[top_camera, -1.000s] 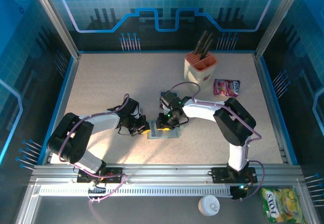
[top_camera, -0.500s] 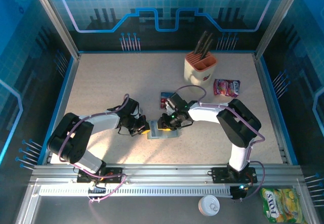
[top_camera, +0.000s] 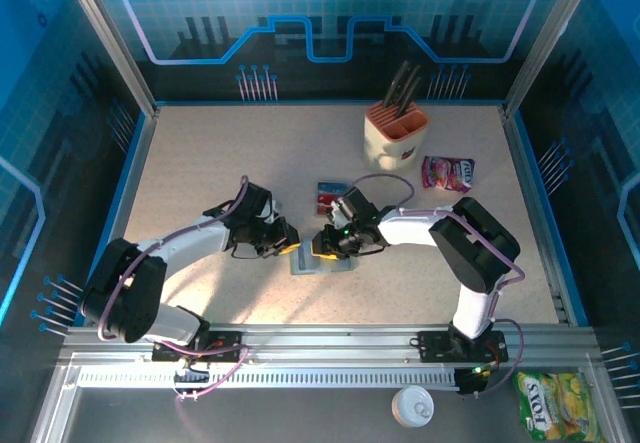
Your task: Take the credit cards out of the card holder
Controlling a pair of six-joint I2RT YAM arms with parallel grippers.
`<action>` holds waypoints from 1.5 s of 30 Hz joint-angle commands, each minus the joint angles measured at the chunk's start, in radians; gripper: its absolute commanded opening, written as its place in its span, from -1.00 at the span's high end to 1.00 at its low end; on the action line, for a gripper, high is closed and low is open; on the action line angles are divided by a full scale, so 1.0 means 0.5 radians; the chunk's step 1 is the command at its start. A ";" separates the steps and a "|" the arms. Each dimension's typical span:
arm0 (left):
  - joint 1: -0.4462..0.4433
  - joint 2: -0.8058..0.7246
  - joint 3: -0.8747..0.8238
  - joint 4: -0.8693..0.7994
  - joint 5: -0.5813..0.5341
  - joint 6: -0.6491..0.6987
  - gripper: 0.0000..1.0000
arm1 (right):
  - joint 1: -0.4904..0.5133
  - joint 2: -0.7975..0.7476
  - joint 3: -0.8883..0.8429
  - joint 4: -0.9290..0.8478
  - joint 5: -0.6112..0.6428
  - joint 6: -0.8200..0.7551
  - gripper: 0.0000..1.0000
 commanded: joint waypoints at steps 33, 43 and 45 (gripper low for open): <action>-0.070 0.405 0.032 0.284 0.173 -0.130 0.46 | -0.119 0.026 -0.248 0.329 -0.116 0.140 0.35; -0.081 0.378 0.102 0.259 0.192 -0.141 0.67 | -0.118 0.015 -0.260 0.348 -0.127 0.142 0.35; -0.084 0.361 0.111 0.246 0.192 -0.146 0.67 | -0.119 -0.001 -0.260 0.348 -0.125 0.138 0.35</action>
